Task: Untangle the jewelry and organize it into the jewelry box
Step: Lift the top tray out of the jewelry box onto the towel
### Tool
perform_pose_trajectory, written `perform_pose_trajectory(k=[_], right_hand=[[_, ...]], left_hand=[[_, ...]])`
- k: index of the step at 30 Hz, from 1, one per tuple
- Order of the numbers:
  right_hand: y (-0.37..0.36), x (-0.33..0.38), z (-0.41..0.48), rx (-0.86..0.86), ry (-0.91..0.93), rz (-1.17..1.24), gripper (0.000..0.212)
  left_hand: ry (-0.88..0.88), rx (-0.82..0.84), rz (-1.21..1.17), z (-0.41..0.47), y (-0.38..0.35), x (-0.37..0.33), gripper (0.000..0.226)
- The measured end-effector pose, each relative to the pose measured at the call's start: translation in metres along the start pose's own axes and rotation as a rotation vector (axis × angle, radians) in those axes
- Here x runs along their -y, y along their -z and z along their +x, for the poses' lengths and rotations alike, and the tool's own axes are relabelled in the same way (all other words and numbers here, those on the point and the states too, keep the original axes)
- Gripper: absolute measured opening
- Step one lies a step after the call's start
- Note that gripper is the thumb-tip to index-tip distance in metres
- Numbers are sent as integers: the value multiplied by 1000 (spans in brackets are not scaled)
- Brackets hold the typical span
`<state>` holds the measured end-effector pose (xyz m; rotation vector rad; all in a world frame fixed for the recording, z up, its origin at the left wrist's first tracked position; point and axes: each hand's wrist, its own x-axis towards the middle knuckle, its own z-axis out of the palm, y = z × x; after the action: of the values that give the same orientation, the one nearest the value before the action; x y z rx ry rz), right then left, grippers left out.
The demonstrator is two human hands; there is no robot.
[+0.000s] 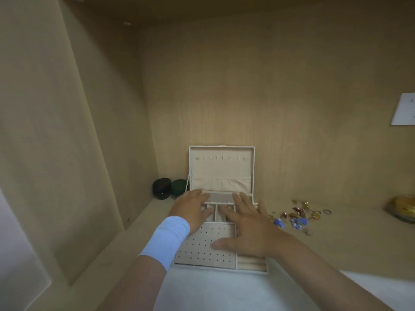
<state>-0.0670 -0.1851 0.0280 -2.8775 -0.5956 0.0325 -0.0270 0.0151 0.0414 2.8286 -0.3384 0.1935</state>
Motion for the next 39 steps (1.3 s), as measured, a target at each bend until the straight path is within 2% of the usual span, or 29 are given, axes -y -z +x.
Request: perform_pose_trajectory(k=[4, 8, 11, 17, 21, 25, 30, 35, 39], right_hand=[[-8, -7, 1, 6, 28, -77, 114], [-13, -7, -3, -61, 51, -120, 109], [-18, -3, -18, -126, -5, -109, 107], [-40, 8, -55, -125, -52, 130, 123], [-43, 13, -64, -188, -27, 243, 108], [-41, 27, -75, -174, 56, 209, 89], [-56, 54, -93, -173, 118, 251, 78], [-76, 73, -100, -103, 123, 239, 71], [-75, 76, -93, -65, 96, 205, 72]], left_hand=[[3, -41, -105, -36, -5, 3, 75], [-2, 152, -51, -74, -16, 8, 121], [16, 189, 9, -83, -28, 13, 134], [84, 114, -179, -88, -34, 7, 134], [97, 86, -242, -99, -24, 5, 131], [94, 123, -240, -119, -4, 15, 124], [63, 176, -248, -154, 16, 37, 113], [113, 274, -198, -175, 11, 55, 106], [144, 248, -170, -176, 3, 62, 99]])
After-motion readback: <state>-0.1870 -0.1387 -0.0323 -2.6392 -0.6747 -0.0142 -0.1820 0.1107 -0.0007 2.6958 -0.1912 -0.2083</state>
